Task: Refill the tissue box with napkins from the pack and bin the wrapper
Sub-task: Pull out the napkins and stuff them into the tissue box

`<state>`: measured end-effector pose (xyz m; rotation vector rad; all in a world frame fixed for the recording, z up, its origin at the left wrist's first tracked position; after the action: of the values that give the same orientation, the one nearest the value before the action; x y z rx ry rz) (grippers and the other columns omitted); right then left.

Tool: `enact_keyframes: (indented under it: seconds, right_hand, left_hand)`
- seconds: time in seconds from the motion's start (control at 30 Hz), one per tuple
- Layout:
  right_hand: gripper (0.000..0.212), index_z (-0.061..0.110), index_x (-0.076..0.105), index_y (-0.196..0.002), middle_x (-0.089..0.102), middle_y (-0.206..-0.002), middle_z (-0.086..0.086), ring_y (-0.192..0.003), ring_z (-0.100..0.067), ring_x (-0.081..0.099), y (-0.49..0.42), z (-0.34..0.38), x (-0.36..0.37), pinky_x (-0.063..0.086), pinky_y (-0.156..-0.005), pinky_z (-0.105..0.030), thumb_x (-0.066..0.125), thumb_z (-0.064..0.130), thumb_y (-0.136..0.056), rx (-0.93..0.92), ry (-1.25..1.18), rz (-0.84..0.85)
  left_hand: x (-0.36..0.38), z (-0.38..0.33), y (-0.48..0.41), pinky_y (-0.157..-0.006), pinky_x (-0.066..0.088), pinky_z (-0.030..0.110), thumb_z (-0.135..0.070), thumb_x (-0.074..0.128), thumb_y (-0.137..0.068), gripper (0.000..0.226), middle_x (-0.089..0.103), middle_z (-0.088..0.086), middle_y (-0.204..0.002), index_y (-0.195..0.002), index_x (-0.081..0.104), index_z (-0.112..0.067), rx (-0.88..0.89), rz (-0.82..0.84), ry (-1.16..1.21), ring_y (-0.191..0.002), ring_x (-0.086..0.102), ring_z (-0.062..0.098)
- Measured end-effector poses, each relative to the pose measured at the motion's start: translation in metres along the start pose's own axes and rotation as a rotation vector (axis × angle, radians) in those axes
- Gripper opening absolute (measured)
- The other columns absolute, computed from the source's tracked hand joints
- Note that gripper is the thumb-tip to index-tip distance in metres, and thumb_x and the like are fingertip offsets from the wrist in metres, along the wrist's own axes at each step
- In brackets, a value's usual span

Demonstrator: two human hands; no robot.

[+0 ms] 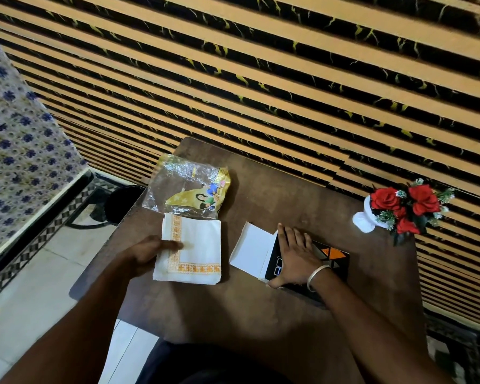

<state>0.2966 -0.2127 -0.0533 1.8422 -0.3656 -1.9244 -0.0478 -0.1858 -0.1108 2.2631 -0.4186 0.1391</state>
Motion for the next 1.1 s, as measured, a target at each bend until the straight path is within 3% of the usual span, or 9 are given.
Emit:
enact_keyframes:
  seconds: [0.1, 0.53, 0.7, 0.77, 0.9, 1.0, 1.07, 1.1]
  right_hand:
    - [0.152, 0.016, -0.019, -0.152, -0.005, -0.164, -0.011, -0.152, -0.035, -0.003, 0.0, 0.0, 0.0, 0.001, -0.121, -0.058, 0.069, 0.08, -0.045, 0.0, -0.004, 0.002]
    - [0.152, 0.016, -0.016, -0.153, 0.0, -0.163, -0.012, -0.151, -0.034, 0.001, 0.001, 0.0, -0.003, 0.003, -0.121, -0.057, 0.066, 0.083, -0.044, 0.015, 0.005, -0.014]
    - [0.153, 0.016, -0.015, -0.153, 0.001, -0.163, -0.011, -0.151, -0.033, 0.002, 0.0, -0.001, -0.005, 0.002, -0.121, -0.056, 0.066, 0.084, -0.043, 0.02, -0.001, -0.021]
    - [0.152, 0.016, -0.016, -0.153, 0.0, -0.164, -0.011, -0.151, -0.034, 0.001, 0.001, 0.0, -0.006, 0.002, -0.121, -0.056, 0.067, 0.083, -0.044, 0.016, 0.002, -0.014]
    - [0.152, 0.016, -0.017, -0.153, -0.002, -0.164, -0.012, -0.152, -0.034, -0.002, 0.003, 0.002, -0.006, 0.002, -0.121, -0.057, 0.068, 0.081, -0.045, 0.015, 0.0, -0.002]
    - [0.151, 0.016, -0.017, -0.153, -0.002, -0.164, -0.011, -0.152, -0.034, -0.001, 0.006, 0.004, -0.007, 0.002, -0.122, -0.056, 0.07, 0.08, -0.047, 0.009, -0.01, -0.01]
    - [0.151, 0.016, -0.016, -0.153, -0.003, -0.164, -0.009, -0.152, -0.032, -0.002, 0.01, 0.005, -0.009, 0.002, -0.122, -0.055, 0.072, 0.078, -0.047, 0.002, -0.02, -0.019]
    - [0.151, 0.016, -0.016, -0.153, -0.005, -0.164, -0.009, -0.152, -0.031, -0.003, 0.012, 0.006, -0.01, 0.002, -0.123, -0.054, 0.074, 0.077, -0.048, -0.004, -0.027, -0.016]
  left_hand:
    - [0.004, 0.003, 0.0, -0.103, 0.045, 0.06, -0.006, 0.072, -0.078, 0.045, 0.069, 0.022, -0.121, -0.122, 0.062, -0.002, -0.045, 0.0, -0.006, -0.11, 0.066, 0.043]
    - [-0.002, 0.001, -0.006, -0.096, 0.051, 0.058, 0.0, 0.077, -0.07, 0.058, 0.071, 0.019, -0.118, -0.125, 0.058, -0.007, -0.029, -0.01, -0.113, -0.109, 0.067, 0.042]
    - [-0.003, -0.005, -0.002, -0.063, 0.06, 0.034, 0.01, 0.058, -0.085, 0.03, 0.075, 0.02, -0.1, -0.114, 0.063, 0.005, 0.003, -0.026, -0.075, -0.08, 0.074, 0.03]
    - [-0.011, -0.001, -0.003, -0.063, 0.061, 0.036, 0.008, 0.055, -0.085, 0.025, 0.075, 0.019, -0.091, -0.107, 0.066, 0.006, 0.017, -0.039, 0.049, -0.072, 0.074, 0.026]
    - [-0.029, 0.005, -0.003, -0.064, 0.061, 0.03, -0.002, 0.041, -0.097, 0.018, 0.075, 0.0, -0.071, -0.106, 0.057, -0.002, 0.003, -0.156, 0.133, -0.058, 0.072, 0.008]
    - [-0.029, 0.004, -0.018, -0.077, 0.055, 0.045, -0.001, 0.054, -0.086, 0.022, 0.066, 0.023, -0.097, -0.107, 0.061, 0.004, 0.008, -0.09, 0.188, -0.067, 0.075, 0.017]
    - [-0.015, 0.002, -0.027, -0.068, 0.058, 0.041, -0.002, 0.079, -0.062, 0.022, 0.067, 0.025, -0.086, -0.083, 0.071, -0.001, 0.035, -0.007, 0.224, -0.061, 0.074, 0.02]
    - [0.004, -0.003, -0.023, -0.06, 0.059, 0.036, -0.007, 0.091, -0.043, 0.035, 0.068, 0.023, -0.077, -0.073, 0.074, -0.002, 0.015, 0.064, 0.227, -0.057, 0.072, 0.021]
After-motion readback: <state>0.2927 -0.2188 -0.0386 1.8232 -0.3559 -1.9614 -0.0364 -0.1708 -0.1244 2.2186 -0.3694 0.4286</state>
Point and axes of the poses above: each hand's wrist, its own y-axis away from the middle knuckle, its own x-axis out of the palm, z = x × y, the point moved 8 cm from there along -y, towards the middle knuckle
